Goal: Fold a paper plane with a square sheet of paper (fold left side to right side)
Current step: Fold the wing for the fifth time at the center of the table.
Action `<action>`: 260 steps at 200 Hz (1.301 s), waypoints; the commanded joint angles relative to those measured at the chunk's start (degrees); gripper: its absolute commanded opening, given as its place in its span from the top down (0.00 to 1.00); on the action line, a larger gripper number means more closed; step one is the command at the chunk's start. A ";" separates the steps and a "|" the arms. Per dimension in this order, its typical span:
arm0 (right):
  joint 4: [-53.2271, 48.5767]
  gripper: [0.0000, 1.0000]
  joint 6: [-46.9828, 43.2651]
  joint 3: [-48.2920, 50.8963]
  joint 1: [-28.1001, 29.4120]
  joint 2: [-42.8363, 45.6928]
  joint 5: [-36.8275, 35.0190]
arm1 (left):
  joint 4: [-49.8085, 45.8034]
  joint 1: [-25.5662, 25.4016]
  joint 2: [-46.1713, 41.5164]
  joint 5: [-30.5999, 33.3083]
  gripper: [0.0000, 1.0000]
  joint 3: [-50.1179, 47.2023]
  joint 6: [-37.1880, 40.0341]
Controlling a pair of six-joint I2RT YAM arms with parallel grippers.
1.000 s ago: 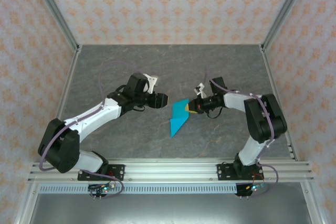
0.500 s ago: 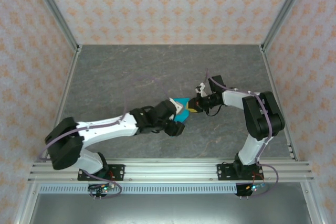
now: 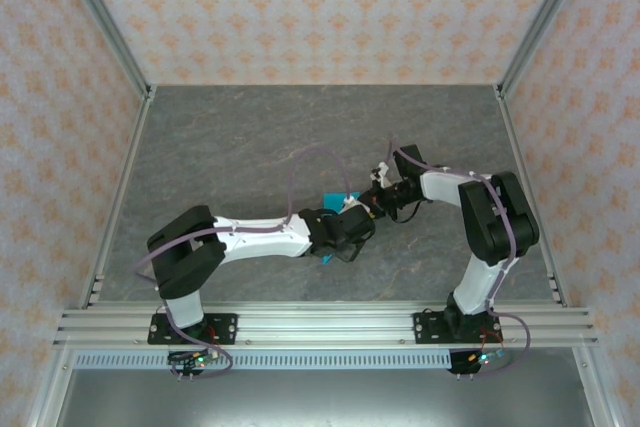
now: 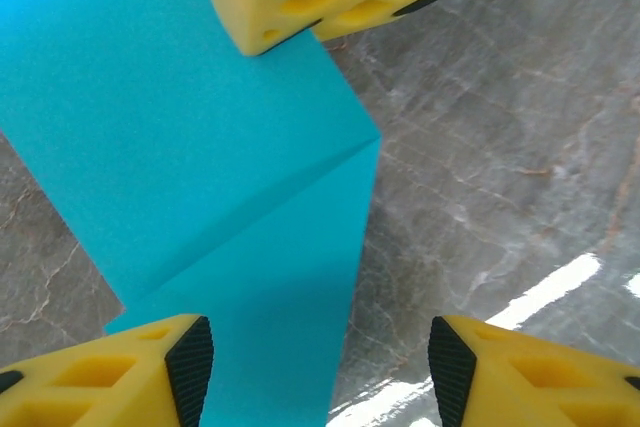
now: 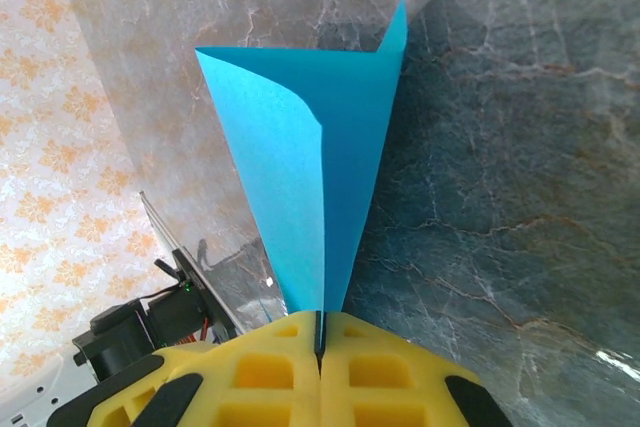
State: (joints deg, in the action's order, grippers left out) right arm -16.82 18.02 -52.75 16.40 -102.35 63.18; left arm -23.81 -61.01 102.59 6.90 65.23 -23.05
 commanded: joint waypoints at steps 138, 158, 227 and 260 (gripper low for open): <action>-2.92 1.00 -1.12 -2.66 0.87 -1.33 -0.12 | -3.82 -0.54 3.76 4.52 0.76 2.49 -2.35; -4.09 0.99 -1.54 -3.14 0.74 0.03 -1.69 | -3.37 -0.52 3.34 4.02 0.81 2.46 -2.27; -9.88 0.53 1.51 -4.45 -6.08 17.62 -17.32 | 0.07 0.54 1.07 -1.00 0.93 1.36 -3.26; -14.02 0.39 -0.74 -2.29 -6.47 25.86 -30.26 | 6.74 3.89 -0.91 -9.53 0.94 -1.63 -6.04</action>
State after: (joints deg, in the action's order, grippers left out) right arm -25.41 18.90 -56.25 9.78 -80.95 44.73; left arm -22.94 -59.90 105.49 3.62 65.91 -25.98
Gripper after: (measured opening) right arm 0.576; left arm 0.068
